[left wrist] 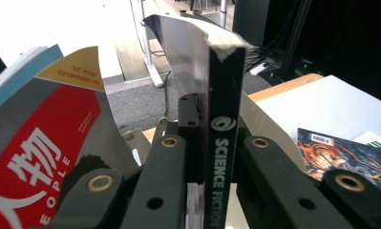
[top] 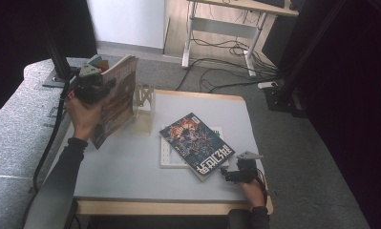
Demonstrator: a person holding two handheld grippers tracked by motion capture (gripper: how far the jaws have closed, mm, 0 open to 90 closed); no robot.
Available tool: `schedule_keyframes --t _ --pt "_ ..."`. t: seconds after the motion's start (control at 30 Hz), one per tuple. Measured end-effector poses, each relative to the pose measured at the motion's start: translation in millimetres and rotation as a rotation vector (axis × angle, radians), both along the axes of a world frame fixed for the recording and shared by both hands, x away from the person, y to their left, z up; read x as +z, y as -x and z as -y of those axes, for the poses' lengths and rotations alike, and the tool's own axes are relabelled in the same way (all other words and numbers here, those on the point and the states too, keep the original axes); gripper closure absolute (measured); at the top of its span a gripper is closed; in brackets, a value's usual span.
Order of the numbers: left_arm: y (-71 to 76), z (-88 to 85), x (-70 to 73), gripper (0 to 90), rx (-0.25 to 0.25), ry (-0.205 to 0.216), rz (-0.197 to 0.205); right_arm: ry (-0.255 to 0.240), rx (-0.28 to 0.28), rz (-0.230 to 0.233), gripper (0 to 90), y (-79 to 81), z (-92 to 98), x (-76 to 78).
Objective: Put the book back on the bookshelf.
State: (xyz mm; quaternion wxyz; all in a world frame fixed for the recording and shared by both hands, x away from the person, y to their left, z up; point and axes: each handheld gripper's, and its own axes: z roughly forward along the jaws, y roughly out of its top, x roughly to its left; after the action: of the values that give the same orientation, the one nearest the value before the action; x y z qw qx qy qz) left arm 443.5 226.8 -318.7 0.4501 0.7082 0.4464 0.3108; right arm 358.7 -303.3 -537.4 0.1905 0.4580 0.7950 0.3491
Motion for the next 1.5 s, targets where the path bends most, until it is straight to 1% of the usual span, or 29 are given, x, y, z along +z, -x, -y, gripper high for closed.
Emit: schedule_keyframes --t 0.1,0.2,0.23,0.27,0.33,0.43,0.5,0.67,0.8,0.97,1.1,1.17,1.2,1.27,1.3,1.37,1.4,1.5 --pt "-1.5 -0.6 -10.1 84.4 0.009 0.01 0.007 0.0 0.002 0.002 2.7 -0.1 0.1 -0.1" --pt "-2.4 -3.2 -20.0 84.3 0.013 0.014 -0.004 0.0 0.001 0.001 2.7 -0.1 0.1 -0.1" --pt "-1.2 -5.5 -21.9 84.3 0.013 0.027 0.003 0.0 0.001 0.001 2.8 0.0 0.1 -0.1" --pt "-0.4 -8.3 -22.8 84.3 0.017 0.043 -0.001 0.0 0.001 0.001 2.7 -0.1 0.1 -0.1" --pt "1.2 -13.3 -23.8 84.1 0.013 0.048 -0.013 0.0 0.003 0.0 2.7 -0.1 0.2 0.0" --pt "4.7 -18.6 -23.4 83.7 0.009 0.034 -0.038 0.001 0.002 0.0 2.7 0.0 0.1 0.0" --pt "7.6 -20.8 -23.3 83.3 0.009 0.014 -0.05 0.001 0.002 0.0 2.7 0.0 0.1 0.0" --pt "14.3 -24.4 -23.9 81.1 0.013 -0.028 -0.073 0.001 0.002 0.002 2.7 0.0 0.0 -0.1" --pt "16.3 -27.2 -23.8 78.8 0.017 -0.047 -0.09 0.002 0.002 0.002 2.7 0.0 0.0 -0.1" --pt "15.4 -31.2 -22.8 76.0 0.018 -0.022 -0.095 0.002 0.002 0.002 2.7 -0.1 0.0 -0.1" --pt "14.0 -31.8 -20.6 75.6 0.013 -0.005 -0.1 0.001 0.001 0.001 2.7 0.0 0.0 -0.1" --pt "12.8 -31.1 -19.0 76.9 0.006 0.001 -0.107 0.002 0.002 0.002 2.7 -0.1 0.0 -0.1" --pt "12.5 -31.0 -18.2 79.3 0.0 0.013 -0.108 0.001 0.001 0.001 2.7 0.0 0.0 -0.1" --pt "12.0 -31.0 -17.2 83.2 -0.007 0.055 -0.11 0.002 0.004 0.001 2.7 -0.1 0.2 0.0" --pt "12.1 -30.2 -16.8 84.2 0.0 0.058 -0.102 0.002 0.003 0.001 2.7 -0.1 0.1 0.0" --pt "12.6 -28.3 -16.3 84.4 0.012 0.04 -0.08 0.001 0.003 0.001 2.7 -0.1 0.2 0.0" --pt "12.4 -27.8 -16.4 84.5 0.015 0.042 -0.074 0.001 0.003 0.001 2.7 -0.1 0.2 0.0" --pt "10.8 -27.4 -17.2 84.6 0.027 0.067 -0.061 0.001 0.002 0.0 2.7 0.0 0.1 0.0"
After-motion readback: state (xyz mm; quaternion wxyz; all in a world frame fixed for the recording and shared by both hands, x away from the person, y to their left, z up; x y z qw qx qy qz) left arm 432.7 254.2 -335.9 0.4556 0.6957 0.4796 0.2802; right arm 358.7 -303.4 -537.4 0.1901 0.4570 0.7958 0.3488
